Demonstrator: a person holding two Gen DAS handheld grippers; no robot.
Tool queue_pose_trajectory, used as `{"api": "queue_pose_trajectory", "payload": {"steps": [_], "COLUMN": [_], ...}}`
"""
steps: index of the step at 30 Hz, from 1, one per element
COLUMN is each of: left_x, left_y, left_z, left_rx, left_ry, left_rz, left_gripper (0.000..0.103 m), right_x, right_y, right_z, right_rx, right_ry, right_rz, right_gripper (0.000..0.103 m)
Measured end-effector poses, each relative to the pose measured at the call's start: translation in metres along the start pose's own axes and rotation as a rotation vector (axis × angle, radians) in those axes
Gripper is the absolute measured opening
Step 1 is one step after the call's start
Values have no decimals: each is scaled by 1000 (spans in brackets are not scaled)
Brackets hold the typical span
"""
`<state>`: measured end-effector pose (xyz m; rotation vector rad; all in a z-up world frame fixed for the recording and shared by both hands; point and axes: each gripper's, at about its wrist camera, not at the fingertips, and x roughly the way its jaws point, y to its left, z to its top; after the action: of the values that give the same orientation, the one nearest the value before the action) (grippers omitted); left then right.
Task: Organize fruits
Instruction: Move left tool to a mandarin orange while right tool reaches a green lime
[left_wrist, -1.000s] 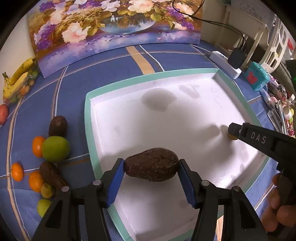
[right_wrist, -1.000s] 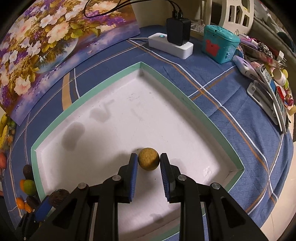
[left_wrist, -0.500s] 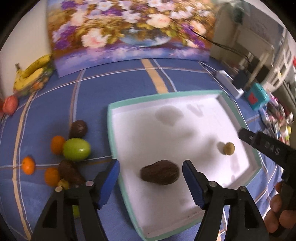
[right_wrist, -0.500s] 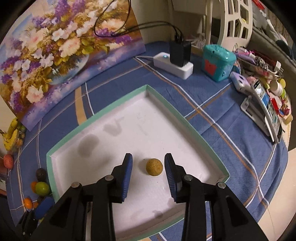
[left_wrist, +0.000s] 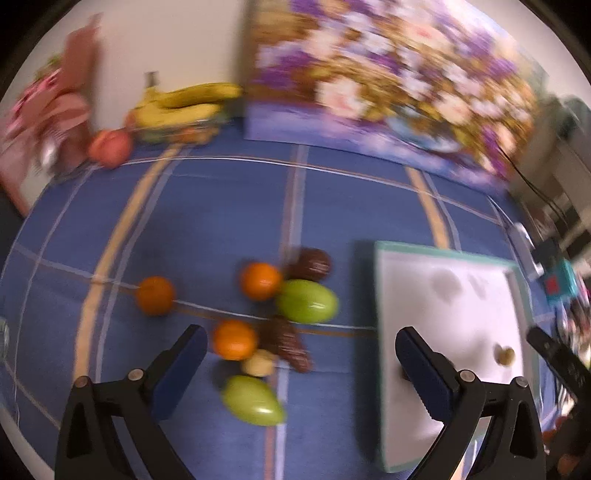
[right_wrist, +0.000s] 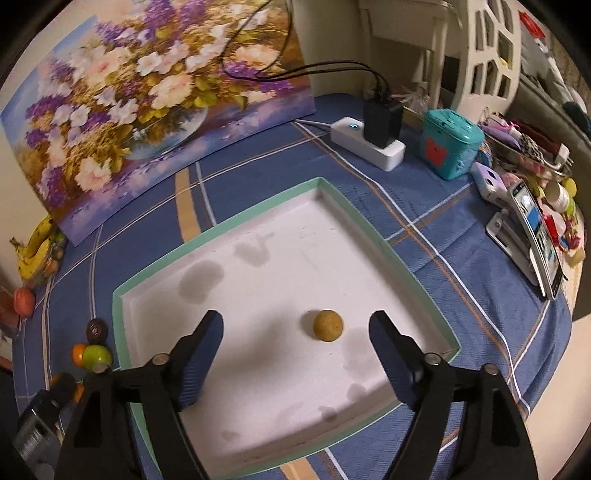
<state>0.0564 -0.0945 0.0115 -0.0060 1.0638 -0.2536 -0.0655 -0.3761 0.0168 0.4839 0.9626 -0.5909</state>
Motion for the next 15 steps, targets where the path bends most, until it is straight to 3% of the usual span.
{"api": "queue_pose_trajectory", "payload": {"steps": [3, 15], "left_x": [-3, -18], "left_y": [26, 111], "left_z": [4, 4], "left_rx": [-69, -243], "left_ry": [-16, -70], "left_rz": [29, 112], "left_gripper": [103, 103], "right_x": [-1, -9], "right_y": [9, 66], "right_z": [-2, -16], "right_rx": [-29, -125], "right_ry": [-10, -54], "right_rz": [12, 146], "right_gripper": [93, 94]}}
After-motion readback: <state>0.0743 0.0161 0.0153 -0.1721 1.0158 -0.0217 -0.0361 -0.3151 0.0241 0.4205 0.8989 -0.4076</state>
